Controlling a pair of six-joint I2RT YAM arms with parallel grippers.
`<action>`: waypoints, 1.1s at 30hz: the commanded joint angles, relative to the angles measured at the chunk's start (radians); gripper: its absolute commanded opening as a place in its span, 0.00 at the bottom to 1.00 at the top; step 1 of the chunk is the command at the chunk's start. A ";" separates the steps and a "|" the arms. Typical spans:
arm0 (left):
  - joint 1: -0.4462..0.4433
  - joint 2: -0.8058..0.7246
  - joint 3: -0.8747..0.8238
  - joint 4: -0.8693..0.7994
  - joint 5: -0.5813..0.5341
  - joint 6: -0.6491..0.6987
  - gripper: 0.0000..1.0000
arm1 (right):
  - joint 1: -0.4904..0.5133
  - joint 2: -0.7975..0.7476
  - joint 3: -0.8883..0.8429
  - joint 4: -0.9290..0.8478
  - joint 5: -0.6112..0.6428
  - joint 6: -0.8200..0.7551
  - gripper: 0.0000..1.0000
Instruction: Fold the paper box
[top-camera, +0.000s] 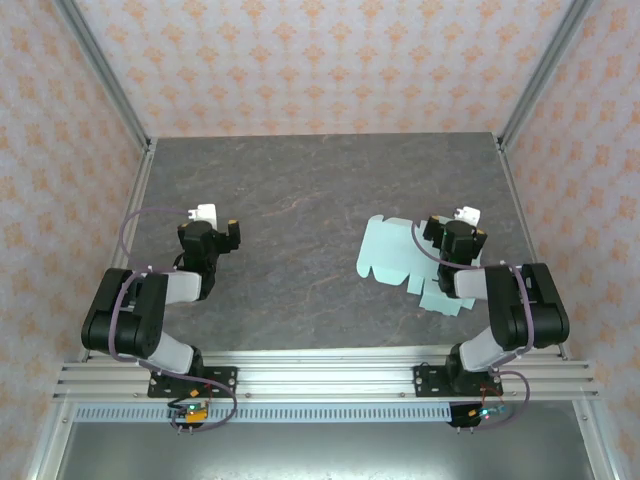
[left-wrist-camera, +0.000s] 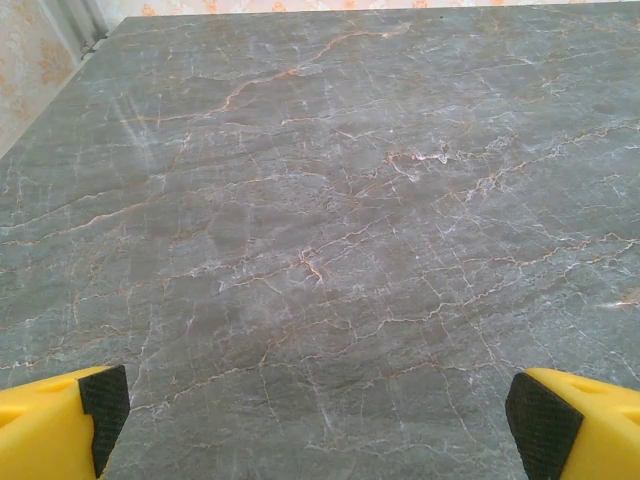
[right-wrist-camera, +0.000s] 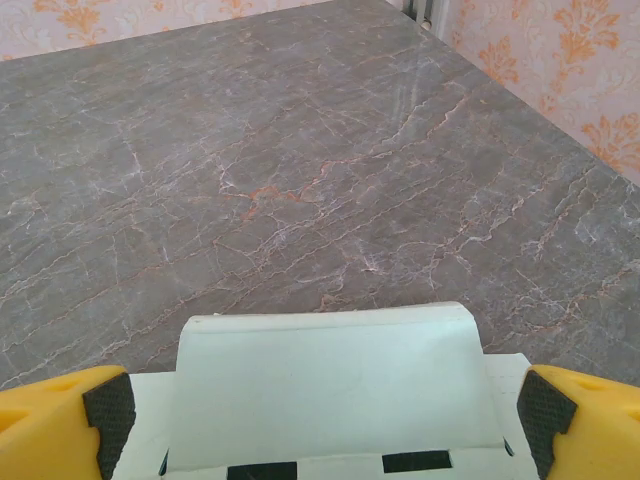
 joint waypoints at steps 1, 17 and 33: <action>0.007 -0.004 0.022 0.012 -0.020 -0.008 1.00 | 0.005 -0.010 0.006 0.022 0.020 0.005 0.99; 0.006 -0.004 0.022 0.012 -0.019 -0.007 1.00 | 0.005 -0.011 0.006 0.021 0.020 0.005 0.99; -0.032 -0.147 0.099 -0.233 -0.131 -0.016 1.00 | -0.005 -0.268 0.069 -0.326 0.144 0.110 0.99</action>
